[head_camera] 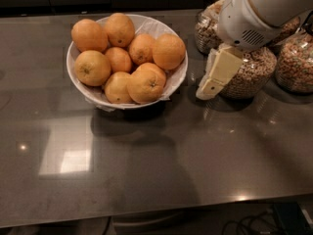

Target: Pick orange from white bowl

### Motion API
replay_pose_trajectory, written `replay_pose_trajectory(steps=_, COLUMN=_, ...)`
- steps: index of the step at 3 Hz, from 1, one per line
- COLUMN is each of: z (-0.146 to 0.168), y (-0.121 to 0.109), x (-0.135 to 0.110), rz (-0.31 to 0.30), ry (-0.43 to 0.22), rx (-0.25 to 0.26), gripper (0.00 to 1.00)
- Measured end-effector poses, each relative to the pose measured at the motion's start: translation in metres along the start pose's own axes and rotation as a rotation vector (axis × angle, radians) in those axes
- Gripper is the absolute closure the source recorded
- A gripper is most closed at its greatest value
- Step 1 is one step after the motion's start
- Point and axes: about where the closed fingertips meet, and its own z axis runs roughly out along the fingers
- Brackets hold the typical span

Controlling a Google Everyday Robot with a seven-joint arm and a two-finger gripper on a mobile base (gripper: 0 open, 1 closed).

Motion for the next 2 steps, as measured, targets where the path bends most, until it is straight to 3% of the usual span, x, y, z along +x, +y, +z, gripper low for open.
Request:
replay_pose_trajectory(steps=1, z=0.0133, y=-0.0223, x=-0.0108, rz=-0.029, ry=-0.051, rx=0.058, gripper=0.0)
replay_pose_trajectory(steps=2, z=0.0132, y=-0.0224, x=-0.0111, rz=-0.029, ry=-0.052, rx=0.059, gripper=0.0)
